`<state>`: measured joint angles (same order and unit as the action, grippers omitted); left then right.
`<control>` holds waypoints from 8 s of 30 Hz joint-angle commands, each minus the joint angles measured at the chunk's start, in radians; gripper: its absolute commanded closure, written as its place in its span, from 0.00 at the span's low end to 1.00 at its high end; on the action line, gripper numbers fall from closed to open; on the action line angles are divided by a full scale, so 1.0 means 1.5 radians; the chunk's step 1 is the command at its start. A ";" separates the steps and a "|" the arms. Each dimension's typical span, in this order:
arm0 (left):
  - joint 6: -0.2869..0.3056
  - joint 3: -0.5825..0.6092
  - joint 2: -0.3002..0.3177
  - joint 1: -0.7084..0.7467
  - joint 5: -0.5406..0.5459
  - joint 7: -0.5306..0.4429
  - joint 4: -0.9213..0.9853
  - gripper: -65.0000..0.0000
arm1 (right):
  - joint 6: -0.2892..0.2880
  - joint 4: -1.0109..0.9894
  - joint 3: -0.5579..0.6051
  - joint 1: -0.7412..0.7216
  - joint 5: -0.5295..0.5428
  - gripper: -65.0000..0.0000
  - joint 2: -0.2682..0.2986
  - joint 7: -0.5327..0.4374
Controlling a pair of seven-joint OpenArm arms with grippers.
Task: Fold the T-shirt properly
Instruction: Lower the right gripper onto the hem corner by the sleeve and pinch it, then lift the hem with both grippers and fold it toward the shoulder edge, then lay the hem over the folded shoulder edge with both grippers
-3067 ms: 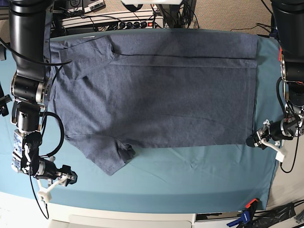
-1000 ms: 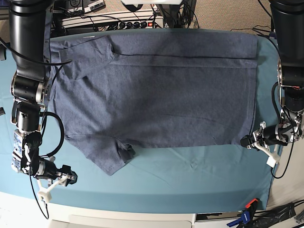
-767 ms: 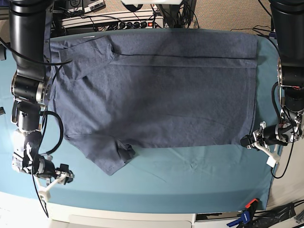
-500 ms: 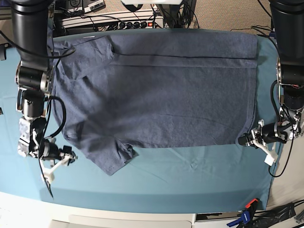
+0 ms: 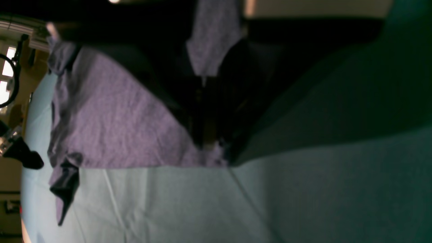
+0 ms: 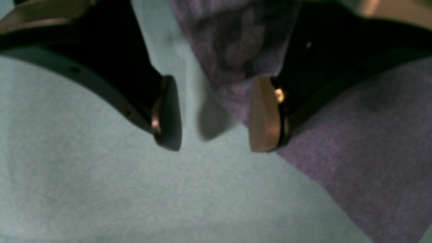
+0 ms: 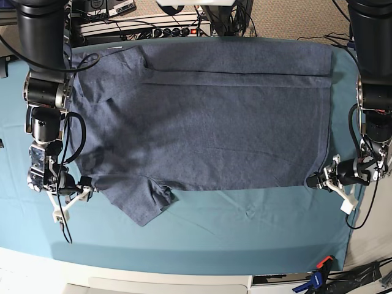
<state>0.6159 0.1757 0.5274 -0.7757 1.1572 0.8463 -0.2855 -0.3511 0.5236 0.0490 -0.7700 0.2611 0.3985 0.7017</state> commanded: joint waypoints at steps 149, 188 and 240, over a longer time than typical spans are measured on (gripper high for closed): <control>0.055 -0.001 0.249 0.335 0.218 0.367 -0.356 1.00 | -0.145 0.838 -0.183 0.600 0.200 1.00 0.172 0.196; 0.055 -0.220 0.247 0.415 0.218 0.358 -0.660 1.00 | -0.172 0.934 -0.247 0.671 0.228 1.00 0.172 0.217; 0.055 -0.221 0.273 0.409 0.218 0.356 -0.698 1.00 | -0.178 1.000 -0.378 0.782 0.230 1.00 0.172 0.237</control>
<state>0.6971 -0.1406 0.9009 -0.1448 1.4788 1.3838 -1.3231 -0.6296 2.0106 -0.4992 0.4080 0.6304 0.6312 1.0576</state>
